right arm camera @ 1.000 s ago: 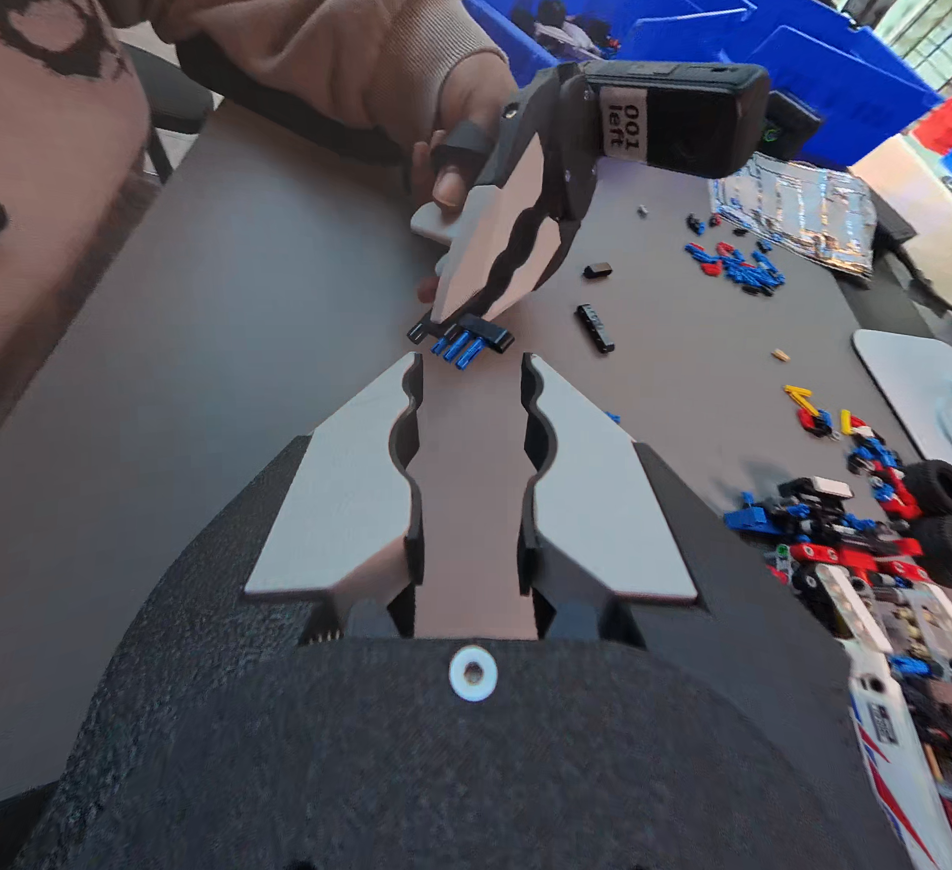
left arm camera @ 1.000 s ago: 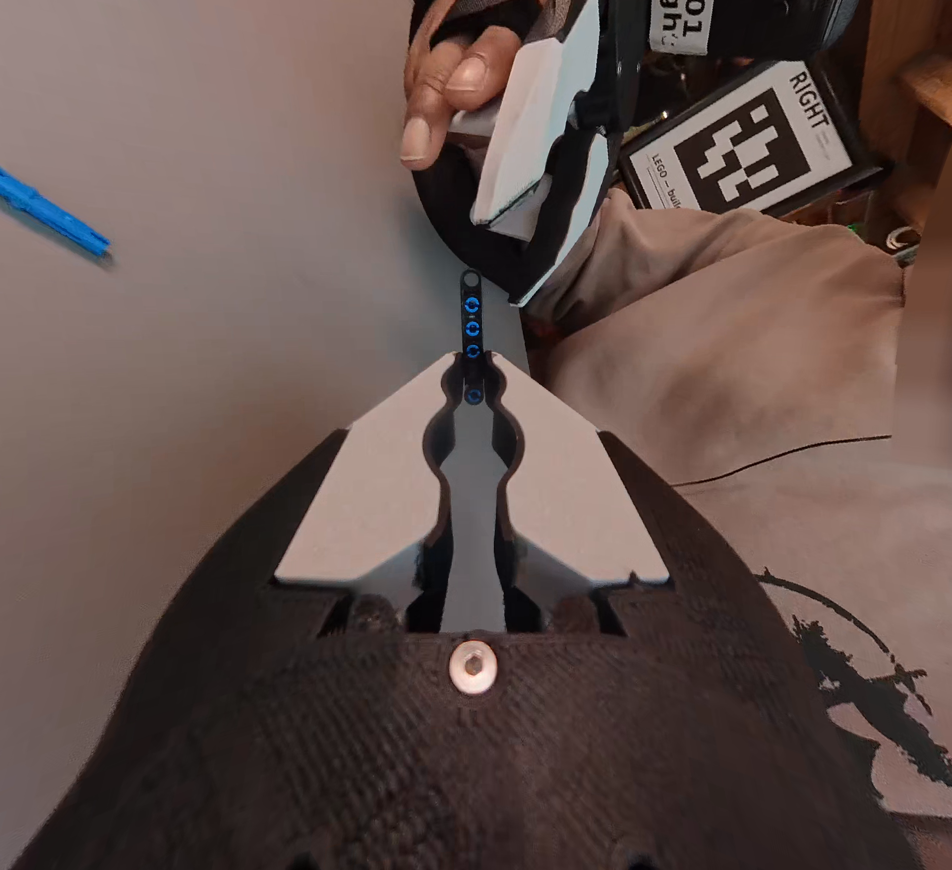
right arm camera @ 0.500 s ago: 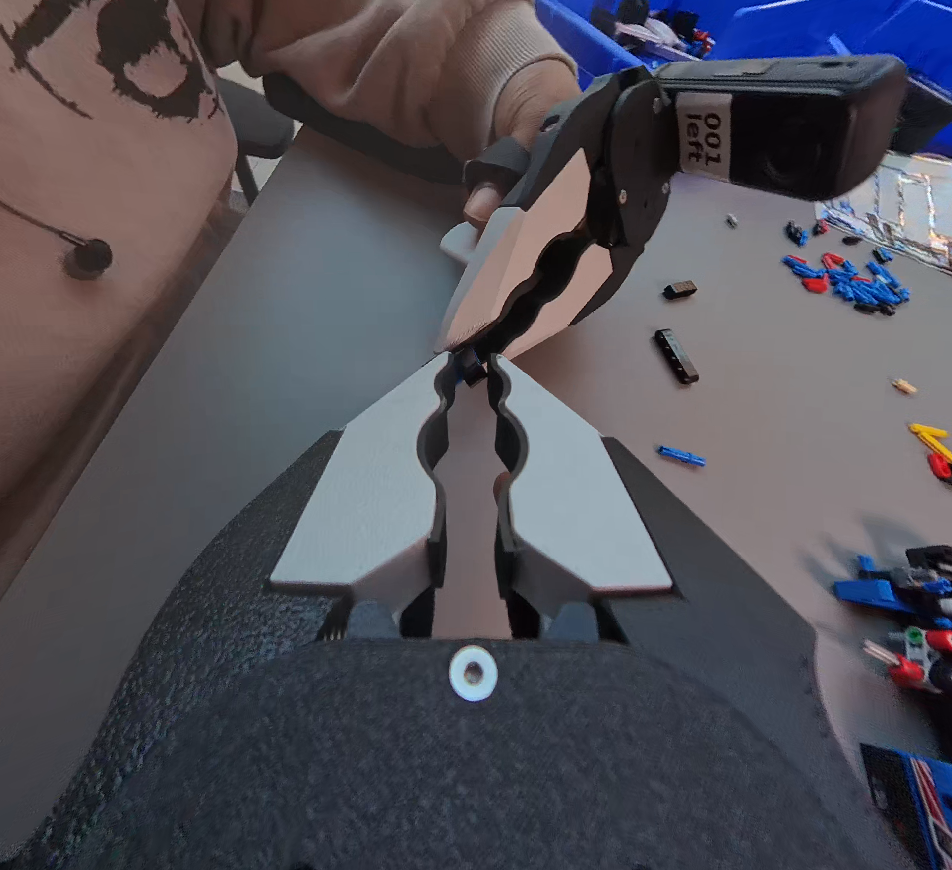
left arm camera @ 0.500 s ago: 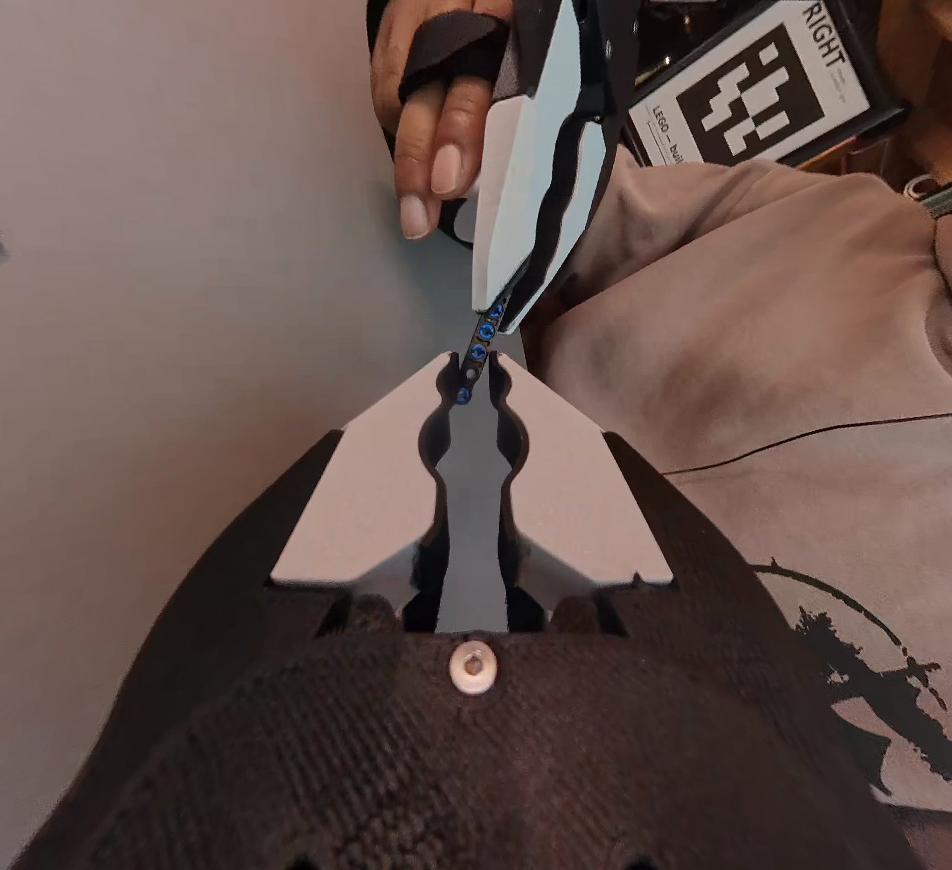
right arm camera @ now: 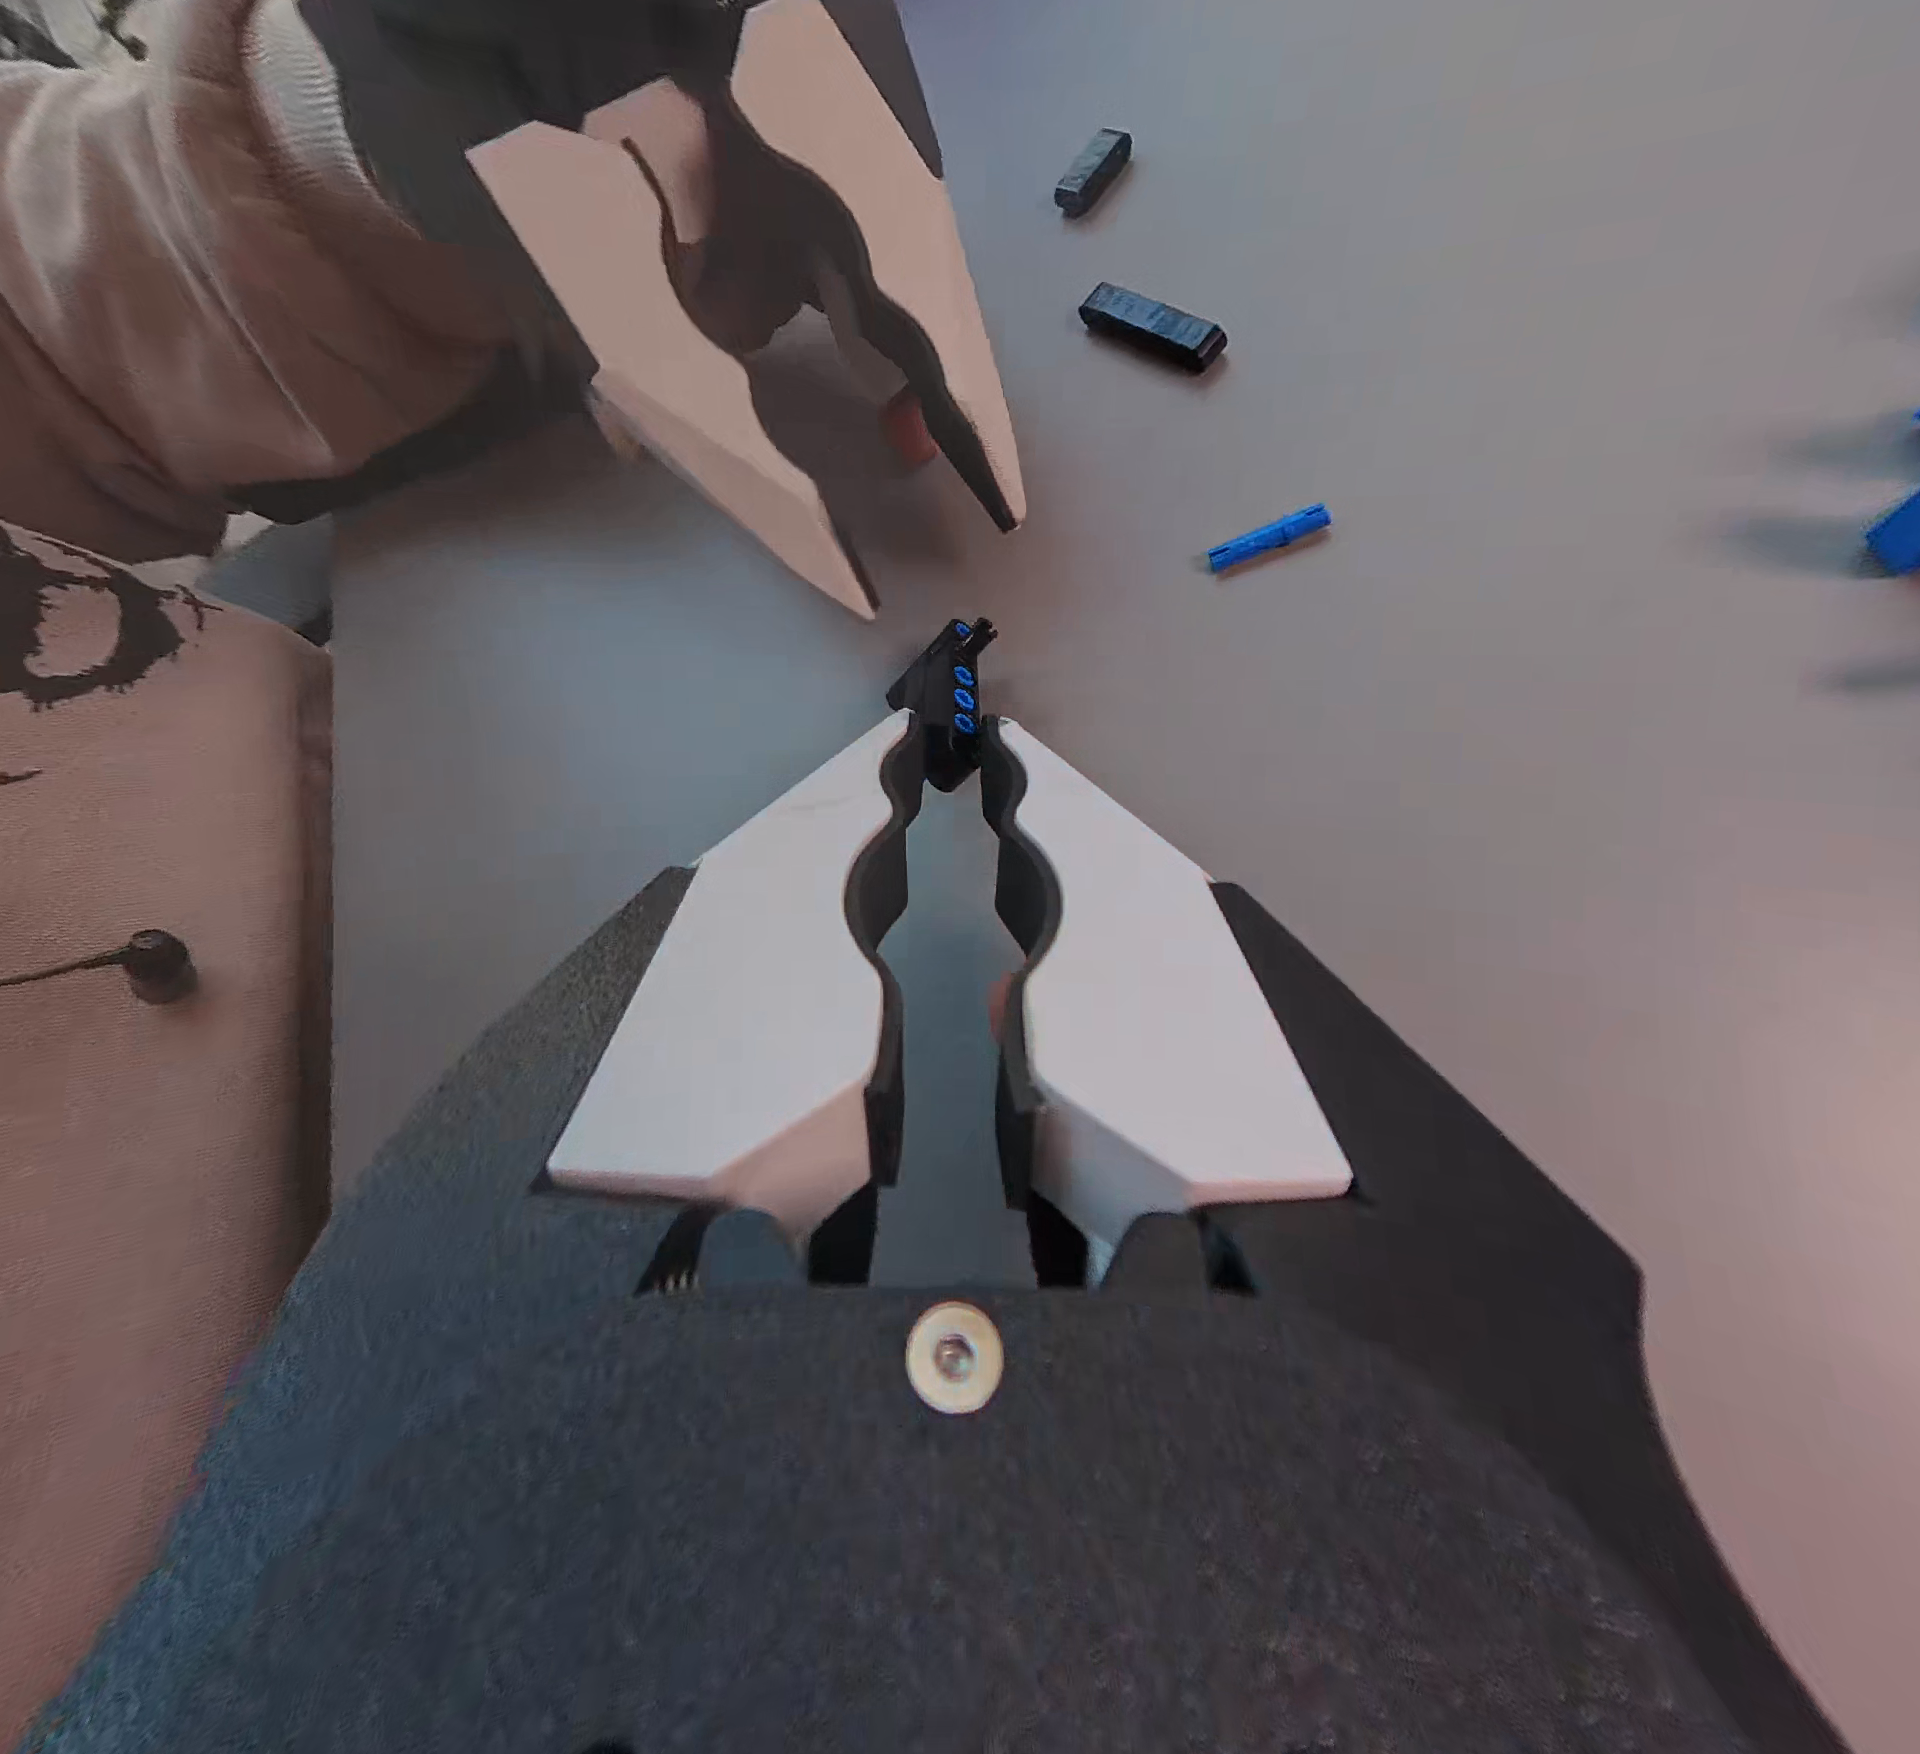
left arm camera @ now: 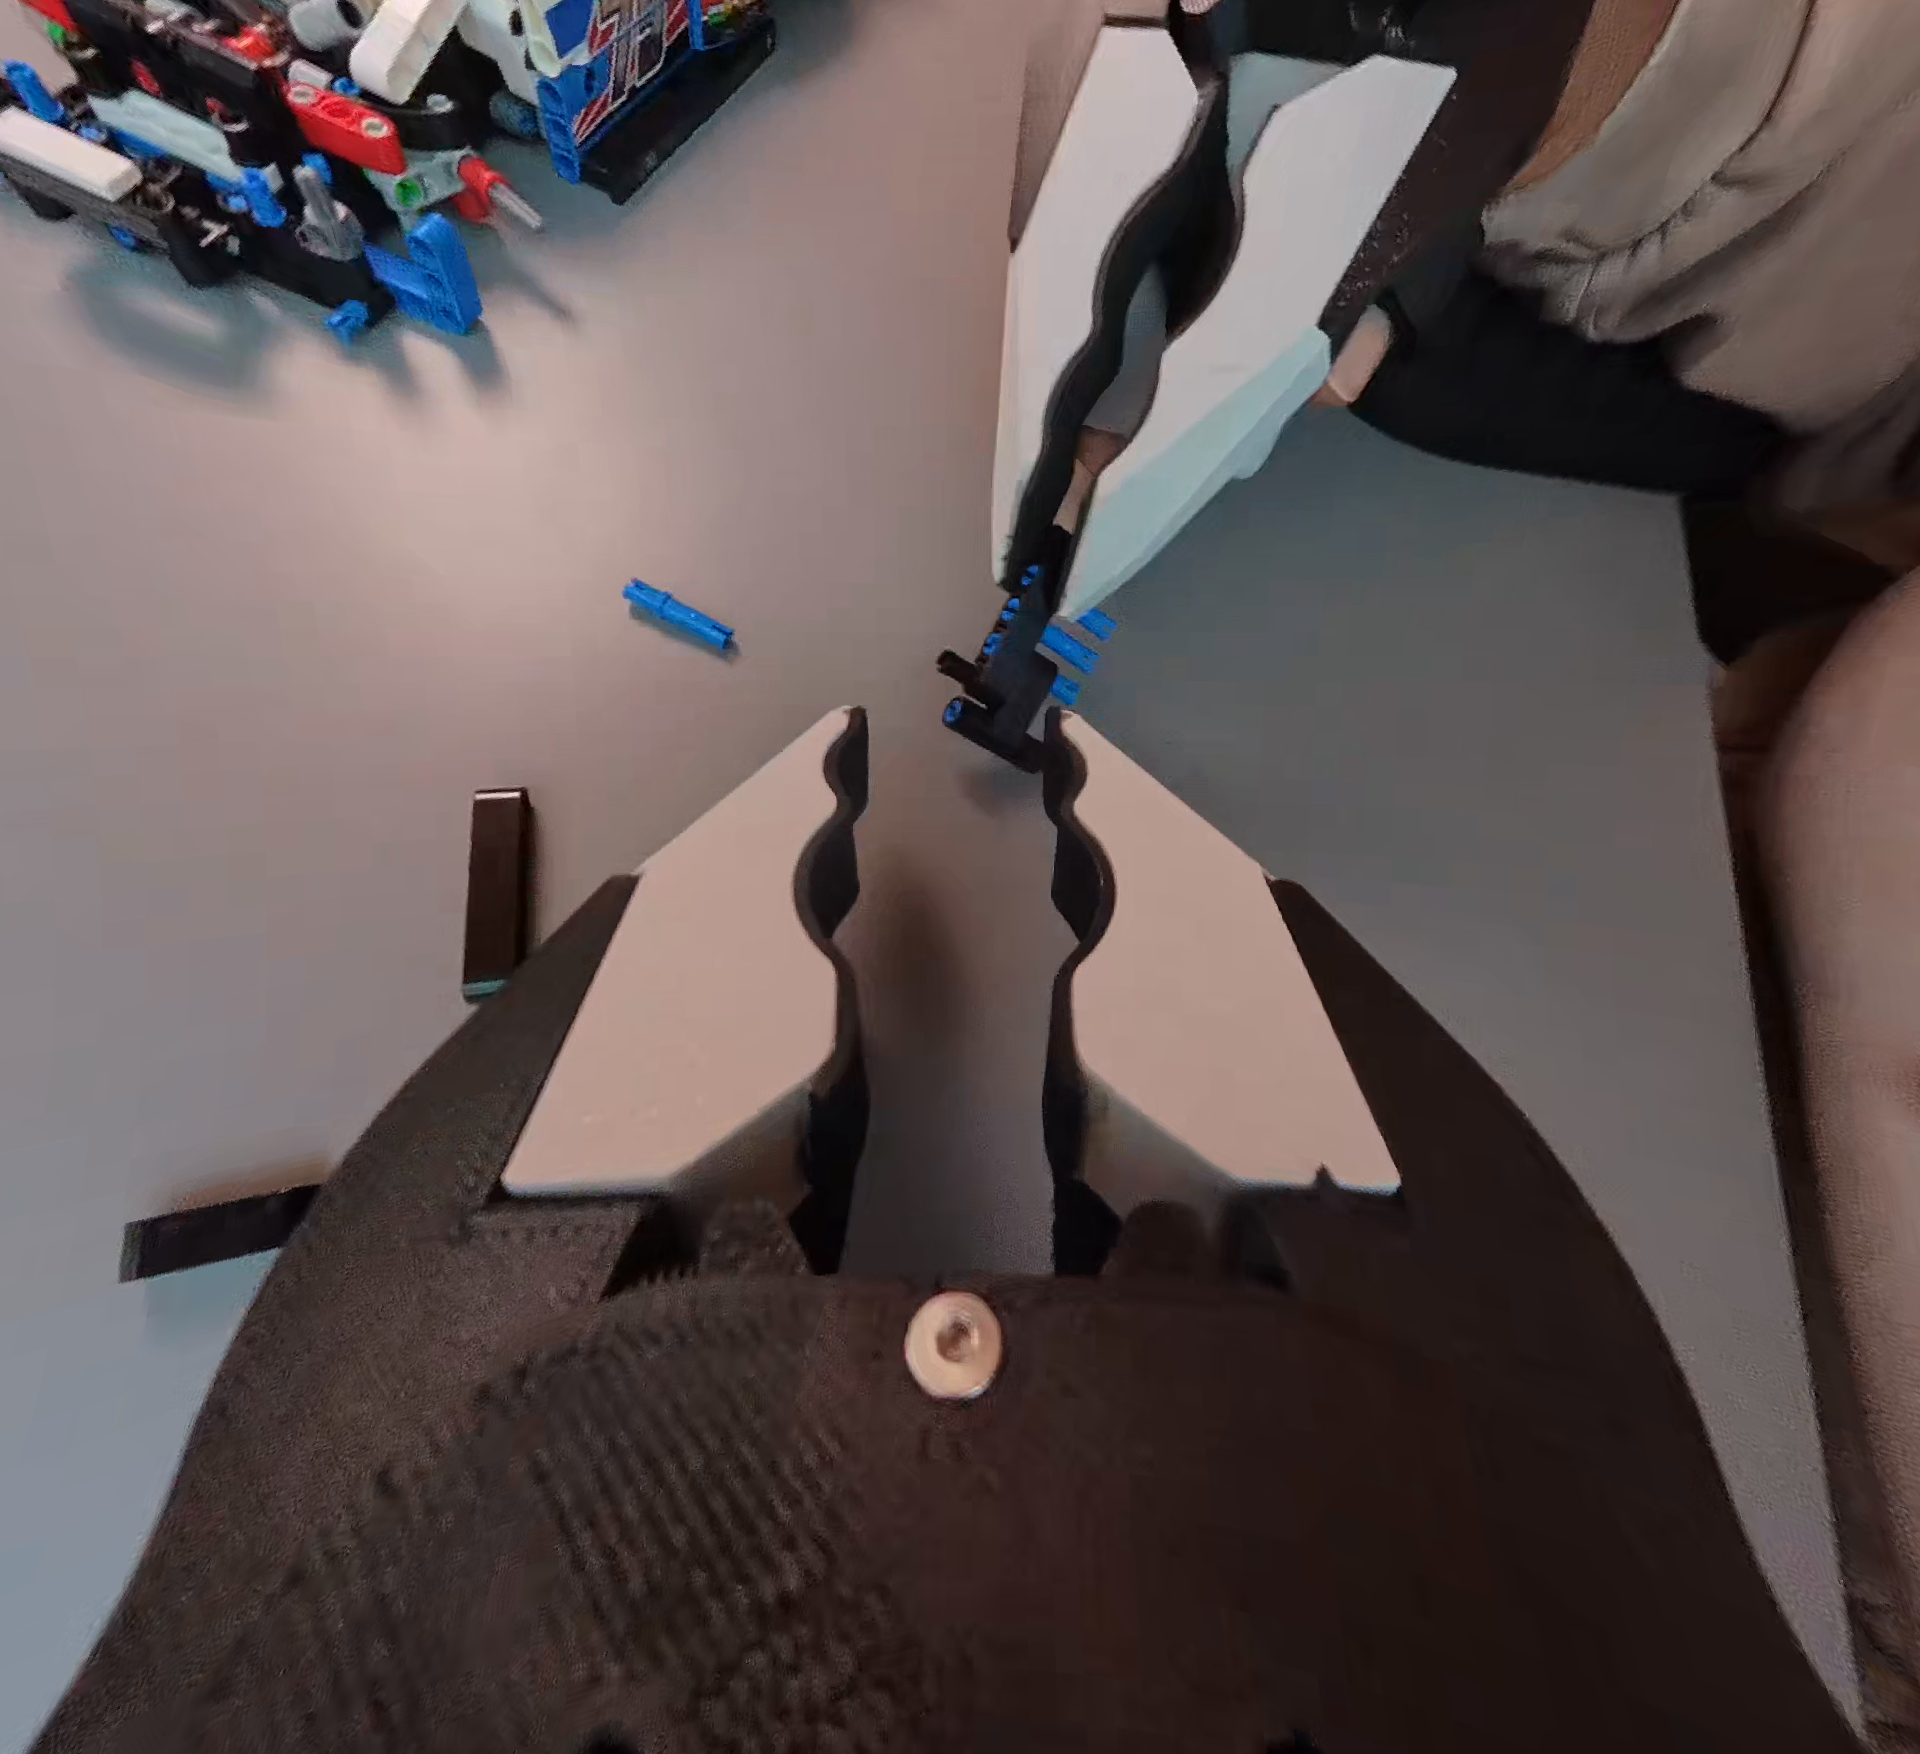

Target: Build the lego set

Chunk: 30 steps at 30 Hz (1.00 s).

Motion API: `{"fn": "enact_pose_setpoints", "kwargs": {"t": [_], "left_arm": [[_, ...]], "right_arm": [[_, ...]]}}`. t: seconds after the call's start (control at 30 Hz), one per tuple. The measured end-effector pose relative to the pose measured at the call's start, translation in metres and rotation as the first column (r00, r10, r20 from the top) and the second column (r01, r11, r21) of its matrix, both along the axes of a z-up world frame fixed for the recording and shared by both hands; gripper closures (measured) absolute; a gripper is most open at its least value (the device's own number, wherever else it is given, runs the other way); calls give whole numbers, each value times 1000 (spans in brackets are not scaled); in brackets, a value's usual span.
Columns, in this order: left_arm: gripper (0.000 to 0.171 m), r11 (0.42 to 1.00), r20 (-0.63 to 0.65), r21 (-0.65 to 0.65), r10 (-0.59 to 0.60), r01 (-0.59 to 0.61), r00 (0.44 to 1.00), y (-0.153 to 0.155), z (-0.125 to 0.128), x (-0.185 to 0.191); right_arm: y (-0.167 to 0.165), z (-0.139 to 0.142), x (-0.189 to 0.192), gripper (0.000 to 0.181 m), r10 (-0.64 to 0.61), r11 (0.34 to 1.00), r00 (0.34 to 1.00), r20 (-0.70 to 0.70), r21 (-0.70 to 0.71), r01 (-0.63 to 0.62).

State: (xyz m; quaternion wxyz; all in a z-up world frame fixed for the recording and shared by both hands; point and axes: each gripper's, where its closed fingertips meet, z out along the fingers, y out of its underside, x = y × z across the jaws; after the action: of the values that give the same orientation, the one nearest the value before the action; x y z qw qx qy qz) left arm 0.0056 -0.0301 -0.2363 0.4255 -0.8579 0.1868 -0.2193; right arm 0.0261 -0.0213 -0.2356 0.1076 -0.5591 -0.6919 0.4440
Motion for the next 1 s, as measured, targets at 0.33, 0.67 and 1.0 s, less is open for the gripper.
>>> {"fn": "enact_pose_setpoints", "kwargs": {"t": [0.33,0.67,1.0], "left_arm": [[128,997,-268,54,-37,53,963,2,-15,8],[134,995,-215,94,64,-45,975,11,-5,-9],[137,976,-115,147,176,-158,978,15,11,-35]], "right_arm": [[15,-14,0,166,3,956,1000,7,294,-5],[16,-6,1,130,-6,963,1000,7,268,3],[3,-26,-6,159,197,868,958,209,417,-269]]}}
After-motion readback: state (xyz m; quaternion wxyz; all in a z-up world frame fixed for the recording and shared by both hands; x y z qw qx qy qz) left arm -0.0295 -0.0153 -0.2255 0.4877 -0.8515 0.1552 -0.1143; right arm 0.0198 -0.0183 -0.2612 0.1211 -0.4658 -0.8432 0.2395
